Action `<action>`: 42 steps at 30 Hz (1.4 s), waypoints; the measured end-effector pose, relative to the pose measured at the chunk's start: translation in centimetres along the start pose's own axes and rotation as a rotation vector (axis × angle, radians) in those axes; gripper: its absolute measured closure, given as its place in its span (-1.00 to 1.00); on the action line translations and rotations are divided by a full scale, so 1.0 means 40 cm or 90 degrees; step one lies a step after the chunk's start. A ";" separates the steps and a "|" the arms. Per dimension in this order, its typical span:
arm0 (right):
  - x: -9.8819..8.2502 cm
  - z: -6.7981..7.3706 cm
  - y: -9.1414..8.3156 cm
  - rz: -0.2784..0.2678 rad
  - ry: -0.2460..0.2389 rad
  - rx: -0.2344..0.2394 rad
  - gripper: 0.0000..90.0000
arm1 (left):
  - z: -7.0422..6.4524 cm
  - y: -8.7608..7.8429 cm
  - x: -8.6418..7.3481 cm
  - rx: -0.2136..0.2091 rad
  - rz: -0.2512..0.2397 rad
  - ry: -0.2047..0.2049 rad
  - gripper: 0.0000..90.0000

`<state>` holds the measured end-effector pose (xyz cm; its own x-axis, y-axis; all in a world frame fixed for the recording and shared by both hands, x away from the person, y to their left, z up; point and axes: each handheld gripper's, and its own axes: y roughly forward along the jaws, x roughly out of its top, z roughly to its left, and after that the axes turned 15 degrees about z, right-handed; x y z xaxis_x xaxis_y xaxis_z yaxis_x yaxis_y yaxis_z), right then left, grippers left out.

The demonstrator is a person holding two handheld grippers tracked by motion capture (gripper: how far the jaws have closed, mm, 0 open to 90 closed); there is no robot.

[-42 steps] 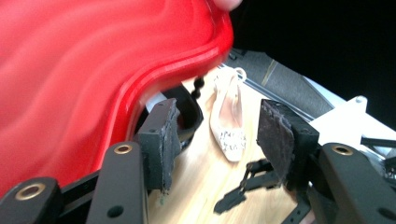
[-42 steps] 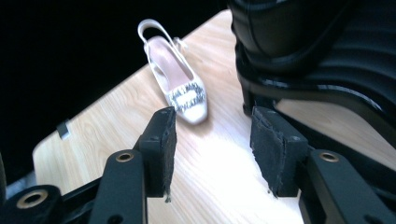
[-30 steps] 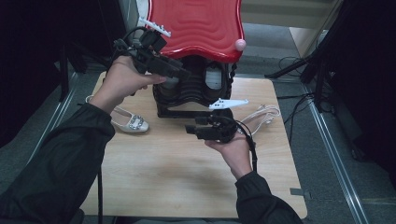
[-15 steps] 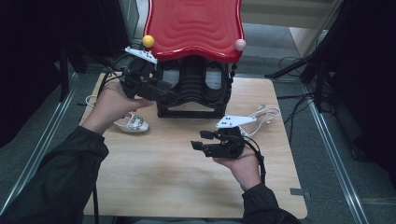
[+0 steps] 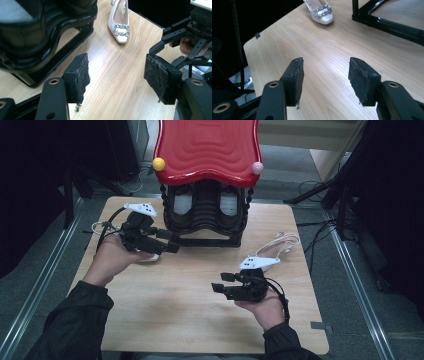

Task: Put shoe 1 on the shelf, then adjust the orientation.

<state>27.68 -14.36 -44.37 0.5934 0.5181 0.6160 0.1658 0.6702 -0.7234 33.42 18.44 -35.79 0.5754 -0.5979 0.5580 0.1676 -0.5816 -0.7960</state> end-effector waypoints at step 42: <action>-0.037 -0.055 0.007 0.022 0.040 -0.032 0.05 | 0.200 0.123 -0.298 0.043 0.044 -0.096 1.00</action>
<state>28.57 -16.11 -46.18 0.6477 0.5043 0.5711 0.1833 0.6245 -0.7592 33.78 27.15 -48.23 0.7002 -0.5427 0.4639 0.1734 -0.5009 -0.8479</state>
